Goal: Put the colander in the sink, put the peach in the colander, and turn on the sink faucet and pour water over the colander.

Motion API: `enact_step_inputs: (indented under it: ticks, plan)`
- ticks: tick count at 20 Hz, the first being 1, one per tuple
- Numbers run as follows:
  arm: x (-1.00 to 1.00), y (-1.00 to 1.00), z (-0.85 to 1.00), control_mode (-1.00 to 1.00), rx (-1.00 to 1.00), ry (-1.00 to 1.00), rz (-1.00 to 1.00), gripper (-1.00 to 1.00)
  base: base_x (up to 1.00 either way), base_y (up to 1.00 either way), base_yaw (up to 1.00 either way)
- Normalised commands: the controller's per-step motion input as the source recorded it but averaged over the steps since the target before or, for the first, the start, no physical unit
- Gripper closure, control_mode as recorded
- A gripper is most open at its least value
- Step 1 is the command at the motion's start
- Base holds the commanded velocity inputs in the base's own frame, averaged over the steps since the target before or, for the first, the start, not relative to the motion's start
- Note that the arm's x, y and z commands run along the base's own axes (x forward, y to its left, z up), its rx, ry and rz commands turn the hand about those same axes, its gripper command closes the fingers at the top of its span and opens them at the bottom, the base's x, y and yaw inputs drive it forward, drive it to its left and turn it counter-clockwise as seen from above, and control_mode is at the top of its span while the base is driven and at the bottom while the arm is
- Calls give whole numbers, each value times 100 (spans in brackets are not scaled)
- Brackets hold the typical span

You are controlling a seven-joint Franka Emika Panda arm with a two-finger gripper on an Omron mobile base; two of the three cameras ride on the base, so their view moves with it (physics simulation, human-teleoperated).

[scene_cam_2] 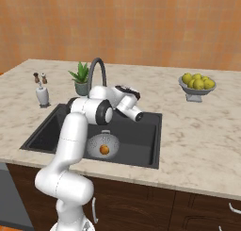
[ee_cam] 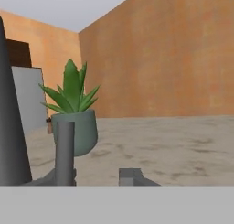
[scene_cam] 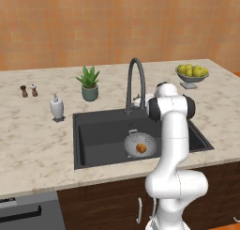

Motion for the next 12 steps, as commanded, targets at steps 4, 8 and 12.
enact_step_inputs:
  ticks: [4, 8, 12]
  plan:
    - [16, -40, -7, -100, 0, 0, -12, 100, 0, 0, 0]
    - [7, -70, -14, -100, -1, 0, -21, 100, 0, 0, 0]
    - [1, -91, -13, -100, 0, 0, -21, 100, 0, 0, 0]
